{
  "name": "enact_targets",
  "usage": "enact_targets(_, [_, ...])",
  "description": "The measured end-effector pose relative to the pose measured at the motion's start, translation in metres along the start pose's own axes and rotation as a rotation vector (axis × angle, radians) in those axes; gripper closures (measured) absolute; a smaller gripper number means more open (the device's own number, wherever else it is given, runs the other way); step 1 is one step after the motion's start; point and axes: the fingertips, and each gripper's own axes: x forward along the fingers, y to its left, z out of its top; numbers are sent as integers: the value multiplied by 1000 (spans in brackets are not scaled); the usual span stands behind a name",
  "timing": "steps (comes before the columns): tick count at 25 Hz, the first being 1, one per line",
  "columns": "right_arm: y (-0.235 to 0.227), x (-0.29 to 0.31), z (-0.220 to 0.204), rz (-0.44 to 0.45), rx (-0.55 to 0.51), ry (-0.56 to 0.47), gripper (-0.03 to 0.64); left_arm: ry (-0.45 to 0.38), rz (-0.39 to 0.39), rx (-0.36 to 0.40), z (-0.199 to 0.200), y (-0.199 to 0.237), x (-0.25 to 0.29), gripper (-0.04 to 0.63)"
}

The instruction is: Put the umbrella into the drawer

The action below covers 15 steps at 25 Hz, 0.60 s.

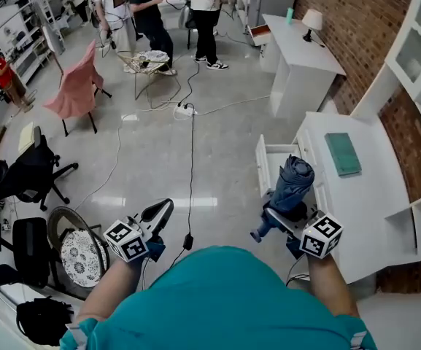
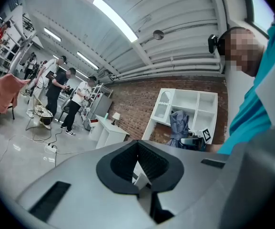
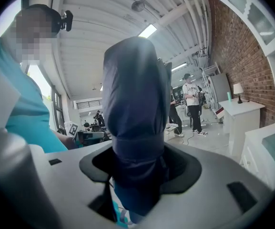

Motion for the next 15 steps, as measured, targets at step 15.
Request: enact_targets(15, [-32, 26, -9, -45, 9, 10, 356, 33, -98, -20, 6, 40, 54, 581])
